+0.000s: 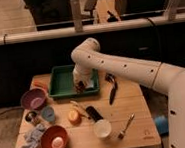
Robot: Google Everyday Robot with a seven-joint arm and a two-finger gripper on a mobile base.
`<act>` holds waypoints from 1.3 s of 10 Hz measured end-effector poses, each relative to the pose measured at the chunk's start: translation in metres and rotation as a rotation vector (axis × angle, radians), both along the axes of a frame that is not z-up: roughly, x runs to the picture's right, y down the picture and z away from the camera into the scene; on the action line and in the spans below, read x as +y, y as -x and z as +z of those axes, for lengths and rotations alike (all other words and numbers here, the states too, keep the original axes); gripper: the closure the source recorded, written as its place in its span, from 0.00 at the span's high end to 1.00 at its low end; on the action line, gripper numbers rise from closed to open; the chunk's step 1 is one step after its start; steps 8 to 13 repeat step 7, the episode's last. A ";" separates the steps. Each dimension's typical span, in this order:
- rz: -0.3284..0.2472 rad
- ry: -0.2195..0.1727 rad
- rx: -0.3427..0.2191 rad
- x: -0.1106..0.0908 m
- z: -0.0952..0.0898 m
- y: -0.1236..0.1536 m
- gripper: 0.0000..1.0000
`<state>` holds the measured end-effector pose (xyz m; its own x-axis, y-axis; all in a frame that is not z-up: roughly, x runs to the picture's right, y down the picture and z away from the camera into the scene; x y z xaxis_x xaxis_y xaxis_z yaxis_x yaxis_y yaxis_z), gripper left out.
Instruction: Place grapes in red bowl
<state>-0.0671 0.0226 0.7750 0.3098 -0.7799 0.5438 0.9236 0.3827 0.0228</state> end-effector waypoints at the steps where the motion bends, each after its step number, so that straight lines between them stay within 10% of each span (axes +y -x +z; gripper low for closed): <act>1: -0.016 0.002 -0.012 0.005 -0.004 0.006 0.00; 13: -0.094 0.019 -0.073 0.038 -0.027 0.035 0.00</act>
